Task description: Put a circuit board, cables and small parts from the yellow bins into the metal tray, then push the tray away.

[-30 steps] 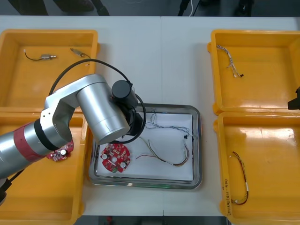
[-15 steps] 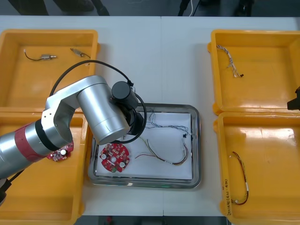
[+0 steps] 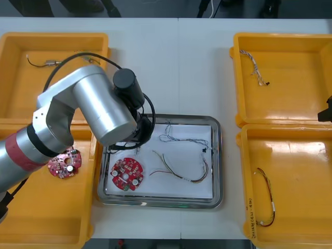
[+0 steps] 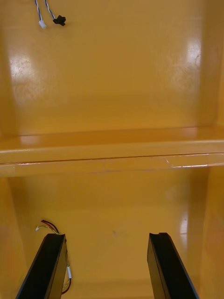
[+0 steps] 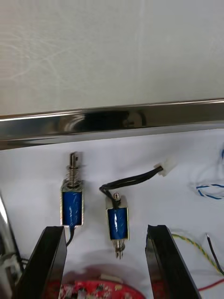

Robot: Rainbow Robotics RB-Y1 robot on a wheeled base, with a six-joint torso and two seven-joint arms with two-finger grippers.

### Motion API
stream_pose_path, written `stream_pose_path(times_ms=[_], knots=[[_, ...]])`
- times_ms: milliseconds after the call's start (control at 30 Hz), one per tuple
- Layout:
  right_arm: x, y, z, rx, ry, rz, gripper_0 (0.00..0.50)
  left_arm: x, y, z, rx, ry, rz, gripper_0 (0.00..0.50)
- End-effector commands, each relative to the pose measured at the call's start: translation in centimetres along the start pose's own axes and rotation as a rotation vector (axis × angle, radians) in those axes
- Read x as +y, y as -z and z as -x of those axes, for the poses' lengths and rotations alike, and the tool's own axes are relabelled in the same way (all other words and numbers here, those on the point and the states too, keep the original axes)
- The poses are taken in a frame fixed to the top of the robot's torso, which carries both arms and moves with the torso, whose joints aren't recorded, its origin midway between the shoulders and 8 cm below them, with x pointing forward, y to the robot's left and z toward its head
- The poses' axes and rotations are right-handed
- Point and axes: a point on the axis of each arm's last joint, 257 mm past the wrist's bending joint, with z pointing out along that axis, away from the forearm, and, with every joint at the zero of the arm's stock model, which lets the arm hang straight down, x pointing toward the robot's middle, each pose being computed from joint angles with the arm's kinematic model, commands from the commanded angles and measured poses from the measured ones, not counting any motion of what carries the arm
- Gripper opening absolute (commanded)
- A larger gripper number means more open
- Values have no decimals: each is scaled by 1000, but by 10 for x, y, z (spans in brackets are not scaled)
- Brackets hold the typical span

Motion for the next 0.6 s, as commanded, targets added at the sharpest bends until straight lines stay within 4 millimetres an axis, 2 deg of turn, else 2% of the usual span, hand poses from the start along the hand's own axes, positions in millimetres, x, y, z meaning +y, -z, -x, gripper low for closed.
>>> stream_pose_path(times_ms=[33,200,233,400,433,533,600], knots=[[3,8,5,-37,21,16,500,-7,53,35,-51,-12,-66,500],[2,8,5,-34,21,13,500,6,79,47,-39,10,-76,500],[1,9,4,-29,25,10,500,11,89,54,-37,21,-81,500],[2,12,3,-22,45,15,500,28,109,65,-35,35,-70,500],[6,14,3,-25,53,29,500,37,118,69,-34,36,-61,500],[9,16,4,-31,66,38,500,47,127,72,-34,32,-50,500],[16,21,4,-34,87,52,500,64,135,76,-35,-7,-43,500]])
